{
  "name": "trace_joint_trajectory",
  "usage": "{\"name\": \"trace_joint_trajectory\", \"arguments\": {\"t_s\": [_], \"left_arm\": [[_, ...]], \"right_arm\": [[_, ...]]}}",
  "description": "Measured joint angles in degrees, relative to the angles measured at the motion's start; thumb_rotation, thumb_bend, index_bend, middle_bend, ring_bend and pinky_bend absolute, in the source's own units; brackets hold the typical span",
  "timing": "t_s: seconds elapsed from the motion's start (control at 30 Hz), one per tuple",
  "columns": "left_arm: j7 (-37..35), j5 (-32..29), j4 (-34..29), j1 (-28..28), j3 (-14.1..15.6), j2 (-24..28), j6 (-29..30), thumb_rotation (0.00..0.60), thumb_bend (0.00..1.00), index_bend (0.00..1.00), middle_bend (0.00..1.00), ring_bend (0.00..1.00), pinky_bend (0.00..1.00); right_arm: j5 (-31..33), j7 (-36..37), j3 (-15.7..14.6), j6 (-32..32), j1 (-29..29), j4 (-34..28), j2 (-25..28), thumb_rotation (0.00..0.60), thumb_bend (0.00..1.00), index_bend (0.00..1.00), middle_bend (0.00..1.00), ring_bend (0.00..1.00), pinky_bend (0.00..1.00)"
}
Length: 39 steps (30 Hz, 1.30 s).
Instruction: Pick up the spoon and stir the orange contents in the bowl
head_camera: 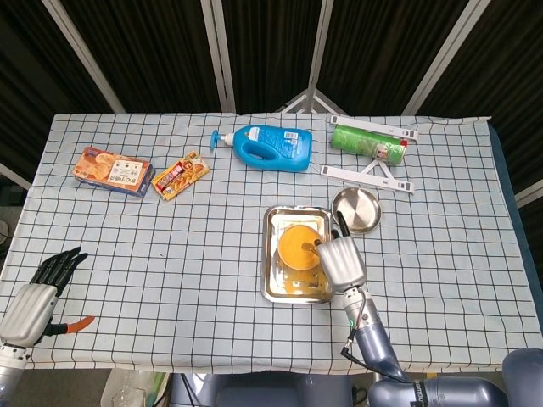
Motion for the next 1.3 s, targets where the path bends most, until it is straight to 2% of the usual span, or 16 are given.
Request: {"name": "trace_joint_trajectory", "arguments": {"t_s": [0.57,1.0,1.3], "left_arm": [[0.0,0.1,0.0,0.0,0.0,-0.1,0.2,0.6,0.0,0.0,0.0,0.0,0.0],[0.5,0.2,0.1,0.1,0.0,-0.2,0.3,0.6,0.0,0.0,0.0,0.0,0.0],[0.9,0.0,0.0,0.0,-0.1,-0.3,0.1,0.6,0.0,0.0,0.0,0.0,0.0]], "right_arm": [[-4.4,1.2,0.2,2.7,-0.7,-2.5,1.3,0.6,0.78,0.93,0.79,0.39,0.0],[-4.4,-2.1,-2.9,5.1,-3.6,-9.0,4.6,0.6,0.78,0.93,0.79,0.39,0.0],[-3.9,-1.7,-3.7,4.9,-4.5,-9.2,4.5,0.6,0.78,0.93,0.79,0.39,0.0]]}}
